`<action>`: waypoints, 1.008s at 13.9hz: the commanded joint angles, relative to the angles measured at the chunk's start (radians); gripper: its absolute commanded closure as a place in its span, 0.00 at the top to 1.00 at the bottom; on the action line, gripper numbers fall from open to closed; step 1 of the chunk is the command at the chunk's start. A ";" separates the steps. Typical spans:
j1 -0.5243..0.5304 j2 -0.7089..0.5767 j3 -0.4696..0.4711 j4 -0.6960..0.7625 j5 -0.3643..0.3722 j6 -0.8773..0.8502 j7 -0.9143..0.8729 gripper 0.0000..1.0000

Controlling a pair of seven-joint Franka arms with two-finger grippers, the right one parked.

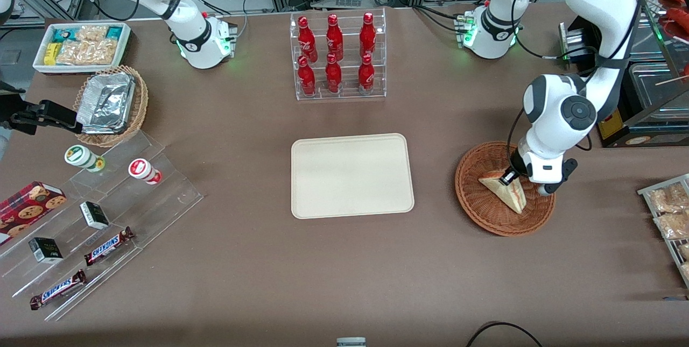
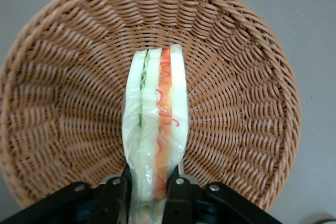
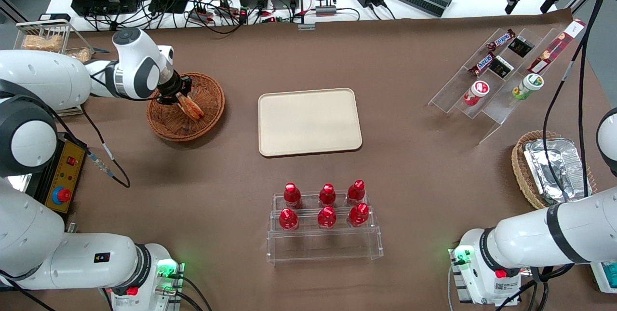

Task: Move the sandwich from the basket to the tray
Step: 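Close the left gripper on the sandwich's wrapped edge and lift it, then carry the sandwich with the left gripper over the cream tray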

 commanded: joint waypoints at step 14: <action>-0.450 0.142 -0.025 0.616 0.012 -0.586 -0.020 0.00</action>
